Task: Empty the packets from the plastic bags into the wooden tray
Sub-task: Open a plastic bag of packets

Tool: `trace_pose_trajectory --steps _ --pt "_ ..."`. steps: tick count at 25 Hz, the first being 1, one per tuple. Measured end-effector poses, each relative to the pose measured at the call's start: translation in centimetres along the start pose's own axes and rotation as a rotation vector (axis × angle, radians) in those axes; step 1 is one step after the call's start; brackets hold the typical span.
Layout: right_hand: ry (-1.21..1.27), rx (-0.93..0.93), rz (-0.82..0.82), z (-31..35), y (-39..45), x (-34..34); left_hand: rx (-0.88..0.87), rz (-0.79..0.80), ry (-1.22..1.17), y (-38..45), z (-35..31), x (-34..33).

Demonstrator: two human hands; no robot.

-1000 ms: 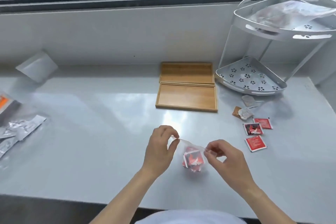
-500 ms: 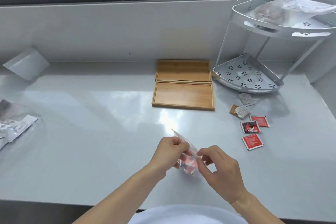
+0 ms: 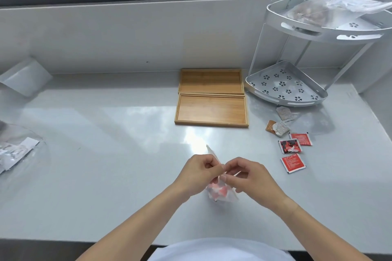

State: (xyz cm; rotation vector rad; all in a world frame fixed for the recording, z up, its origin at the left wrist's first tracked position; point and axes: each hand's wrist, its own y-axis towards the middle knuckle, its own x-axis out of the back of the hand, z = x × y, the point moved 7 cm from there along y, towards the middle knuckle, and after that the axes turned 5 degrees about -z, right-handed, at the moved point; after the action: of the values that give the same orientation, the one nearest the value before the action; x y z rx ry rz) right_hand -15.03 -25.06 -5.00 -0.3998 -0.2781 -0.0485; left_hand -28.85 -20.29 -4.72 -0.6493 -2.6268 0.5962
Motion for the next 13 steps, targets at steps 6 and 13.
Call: trace_pose_trajectory --steps 6,13 --pt "0.136 -0.198 0.176 -0.3 0.0 -0.4 -0.036 0.174 -0.088 -0.1 0.8 -0.4" --pt "0.112 -0.226 0.123 -0.9 -0.3 -0.6 -0.075 0.24 0.056 -0.1 1.7 -1.1"
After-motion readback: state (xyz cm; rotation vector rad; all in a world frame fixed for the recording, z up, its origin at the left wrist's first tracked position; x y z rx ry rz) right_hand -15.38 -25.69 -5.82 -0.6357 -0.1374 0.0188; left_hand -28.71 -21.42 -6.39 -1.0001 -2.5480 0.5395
